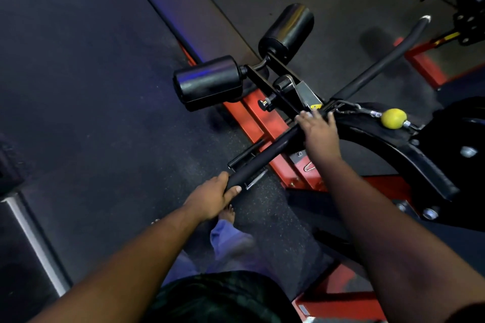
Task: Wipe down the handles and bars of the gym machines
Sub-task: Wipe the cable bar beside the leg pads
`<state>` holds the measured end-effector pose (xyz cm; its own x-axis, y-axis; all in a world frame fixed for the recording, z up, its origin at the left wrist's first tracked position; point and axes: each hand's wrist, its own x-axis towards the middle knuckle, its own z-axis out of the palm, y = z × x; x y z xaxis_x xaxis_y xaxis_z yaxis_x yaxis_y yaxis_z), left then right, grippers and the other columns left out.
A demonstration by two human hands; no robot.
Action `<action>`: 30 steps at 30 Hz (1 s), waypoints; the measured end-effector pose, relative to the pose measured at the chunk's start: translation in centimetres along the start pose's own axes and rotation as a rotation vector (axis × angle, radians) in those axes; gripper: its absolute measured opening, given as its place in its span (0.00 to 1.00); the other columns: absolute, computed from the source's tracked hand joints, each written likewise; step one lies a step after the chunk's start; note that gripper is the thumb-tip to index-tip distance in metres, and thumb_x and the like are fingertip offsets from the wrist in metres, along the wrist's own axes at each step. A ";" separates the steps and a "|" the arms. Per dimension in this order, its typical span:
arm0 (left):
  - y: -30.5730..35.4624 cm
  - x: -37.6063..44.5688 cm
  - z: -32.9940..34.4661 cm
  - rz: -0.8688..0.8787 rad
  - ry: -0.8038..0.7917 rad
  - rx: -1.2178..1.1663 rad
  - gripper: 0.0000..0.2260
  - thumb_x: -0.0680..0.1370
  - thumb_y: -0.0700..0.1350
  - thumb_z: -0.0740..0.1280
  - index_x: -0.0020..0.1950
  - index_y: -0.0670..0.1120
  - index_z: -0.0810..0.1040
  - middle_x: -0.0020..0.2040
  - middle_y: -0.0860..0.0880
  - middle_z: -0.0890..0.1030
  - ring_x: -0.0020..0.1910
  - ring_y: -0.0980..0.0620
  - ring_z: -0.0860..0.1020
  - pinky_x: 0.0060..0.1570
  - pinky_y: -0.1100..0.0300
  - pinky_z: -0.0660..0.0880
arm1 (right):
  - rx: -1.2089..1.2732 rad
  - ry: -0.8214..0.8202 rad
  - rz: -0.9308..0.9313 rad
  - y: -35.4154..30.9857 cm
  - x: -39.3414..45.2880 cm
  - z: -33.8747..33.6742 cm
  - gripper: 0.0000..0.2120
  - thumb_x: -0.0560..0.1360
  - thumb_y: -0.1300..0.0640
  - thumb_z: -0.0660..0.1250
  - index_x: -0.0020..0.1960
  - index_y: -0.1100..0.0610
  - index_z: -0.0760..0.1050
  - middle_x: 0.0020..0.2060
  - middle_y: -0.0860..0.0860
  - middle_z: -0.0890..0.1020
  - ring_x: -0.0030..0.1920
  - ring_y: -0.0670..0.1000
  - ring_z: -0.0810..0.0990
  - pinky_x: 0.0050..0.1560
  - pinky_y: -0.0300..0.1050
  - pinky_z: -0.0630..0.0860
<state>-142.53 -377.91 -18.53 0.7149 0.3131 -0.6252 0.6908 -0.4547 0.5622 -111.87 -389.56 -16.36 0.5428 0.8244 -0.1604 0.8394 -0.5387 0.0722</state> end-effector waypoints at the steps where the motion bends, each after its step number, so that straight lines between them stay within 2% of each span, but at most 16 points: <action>1: 0.0 -0.1 0.1 -0.001 0.004 -0.001 0.14 0.84 0.62 0.59 0.56 0.52 0.66 0.50 0.49 0.76 0.45 0.49 0.77 0.46 0.50 0.74 | -0.044 -0.024 0.026 0.7 0.9 -0.5 0.27 0.76 0.61 0.68 0.74 0.53 0.71 0.74 0.51 0.73 0.78 0.56 0.63 0.76 0.59 0.58; 3: 0.2 -0.2 0.1 0.001 0.006 0.005 0.15 0.84 0.62 0.59 0.58 0.51 0.67 0.51 0.48 0.77 0.46 0.49 0.77 0.47 0.50 0.75 | -0.131 -0.060 0.049 1.2 1.9 -1.3 0.25 0.72 0.55 0.75 0.67 0.54 0.75 0.67 0.51 0.78 0.72 0.59 0.69 0.67 0.55 0.68; 5: 0.2 -0.2 0.0 0.005 0.004 0.011 0.16 0.84 0.62 0.58 0.60 0.50 0.67 0.52 0.48 0.78 0.47 0.49 0.77 0.49 0.48 0.76 | -0.129 -0.031 0.089 0.4 1.4 -1.6 0.21 0.71 0.57 0.75 0.63 0.56 0.77 0.61 0.53 0.81 0.64 0.60 0.74 0.59 0.52 0.74; 8: 0.0 -0.3 0.0 -0.003 -0.001 0.005 0.17 0.83 0.63 0.58 0.61 0.51 0.68 0.54 0.48 0.78 0.48 0.49 0.78 0.50 0.48 0.76 | 0.093 0.115 0.138 -1.9 -0.8 -0.3 0.21 0.76 0.69 0.64 0.69 0.63 0.75 0.66 0.59 0.79 0.62 0.62 0.75 0.64 0.53 0.73; 11: 0.1 -0.3 0.0 -0.012 -0.006 0.010 0.17 0.83 0.63 0.58 0.61 0.51 0.67 0.53 0.48 0.78 0.47 0.49 0.78 0.49 0.48 0.76 | 0.203 0.129 0.130 -3.1 -2.5 0.4 0.28 0.76 0.74 0.60 0.74 0.62 0.71 0.72 0.57 0.74 0.62 0.60 0.74 0.65 0.53 0.72; 13: 0.2 -0.2 -0.1 -0.008 -0.005 0.006 0.16 0.83 0.63 0.58 0.60 0.51 0.67 0.52 0.49 0.77 0.47 0.49 0.77 0.46 0.50 0.74 | 0.162 0.111 0.117 -1.7 -1.6 0.7 0.29 0.75 0.73 0.61 0.76 0.62 0.68 0.74 0.56 0.72 0.63 0.59 0.74 0.66 0.50 0.72; 15: 0.4 -0.3 -0.3 -0.002 -0.009 0.002 0.15 0.84 0.62 0.59 0.59 0.51 0.67 0.51 0.49 0.77 0.45 0.50 0.77 0.43 0.52 0.71 | 0.049 0.102 0.106 0.4 0.0 1.2 0.30 0.75 0.65 0.68 0.76 0.62 0.66 0.73 0.56 0.72 0.61 0.58 0.75 0.62 0.48 0.73; 17: 0.5 -0.4 -0.3 0.001 -0.005 -0.004 0.15 0.84 0.62 0.59 0.58 0.51 0.66 0.50 0.49 0.76 0.45 0.51 0.76 0.43 0.53 0.70 | 0.000 0.056 0.128 1.1 1.0 1.2 0.30 0.74 0.59 0.73 0.73 0.62 0.69 0.70 0.57 0.75 0.57 0.58 0.76 0.57 0.50 0.75; 18: 0.5 -0.5 -0.3 0.001 -0.002 -0.005 0.15 0.84 0.62 0.59 0.58 0.51 0.67 0.50 0.49 0.76 0.45 0.50 0.76 0.43 0.53 0.70 | 0.024 0.053 0.160 0.7 0.9 0.8 0.25 0.76 0.60 0.70 0.72 0.61 0.71 0.68 0.57 0.76 0.55 0.59 0.76 0.55 0.51 0.75; 20: 0.5 -0.6 -0.2 0.002 -0.001 -0.001 0.16 0.84 0.62 0.59 0.59 0.50 0.67 0.50 0.48 0.77 0.45 0.49 0.77 0.43 0.53 0.71 | 0.213 0.128 0.255 -1.2 -0.2 0.8 0.18 0.79 0.65 0.61 0.67 0.59 0.75 0.60 0.59 0.80 0.50 0.60 0.76 0.53 0.53 0.76; 22: 0.5 -0.6 -0.2 0.008 0.006 0.001 0.16 0.84 0.62 0.59 0.58 0.50 0.67 0.50 0.48 0.77 0.45 0.49 0.77 0.43 0.52 0.72 | 0.484 0.203 0.341 -3.7 -2.5 1.3 0.17 0.78 0.67 0.60 0.63 0.56 0.78 0.50 0.60 0.79 0.46 0.58 0.76 0.52 0.50 0.76; 24: 0.4 -0.5 -0.2 0.010 0.010 -0.003 0.15 0.84 0.62 0.60 0.57 0.50 0.67 0.49 0.48 0.77 0.45 0.49 0.77 0.44 0.51 0.74 | 0.561 0.211 0.188 -6.3 -5.3 2.7 0.19 0.77 0.67 0.64 0.65 0.54 0.79 0.51 0.58 0.81 0.44 0.52 0.73 0.49 0.42 0.71; 27: 0.1 -0.5 -0.2 0.011 0.012 -0.011 0.16 0.83 0.63 0.60 0.58 0.51 0.68 0.50 0.49 0.77 0.45 0.50 0.78 0.48 0.48 0.77 | 0.414 0.196 -0.214 -7.1 -7.4 4.1 0.23 0.76 0.65 0.67 0.69 0.54 0.78 0.65 0.50 0.82 0.48 0.54 0.74 0.51 0.46 0.70; 28: 0.1 -0.5 -0.2 0.016 0.017 -0.010 0.17 0.83 0.63 0.60 0.59 0.51 0.68 0.50 0.49 0.78 0.45 0.50 0.78 0.48 0.47 0.78 | 0.363 0.194 -0.244 -6.1 -6.7 3.6 0.22 0.77 0.62 0.65 0.70 0.52 0.77 0.65 0.49 0.81 0.50 0.56 0.76 0.52 0.49 0.70; 30: 0.1 -0.7 -0.3 0.017 0.026 -0.013 0.17 0.83 0.63 0.60 0.60 0.50 0.69 0.51 0.49 0.78 0.45 0.50 0.78 0.48 0.47 0.77 | 0.222 0.178 -0.127 -3.3 -4.4 2.8 0.23 0.77 0.61 0.64 0.71 0.49 0.76 0.66 0.50 0.80 0.62 0.59 0.75 0.60 0.54 0.68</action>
<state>-142.97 -377.95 -17.88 0.7288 0.3274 -0.6014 0.6800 -0.4491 0.5796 -117.09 -391.87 -18.70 0.4469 0.8943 0.0218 0.8849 -0.4383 -0.1576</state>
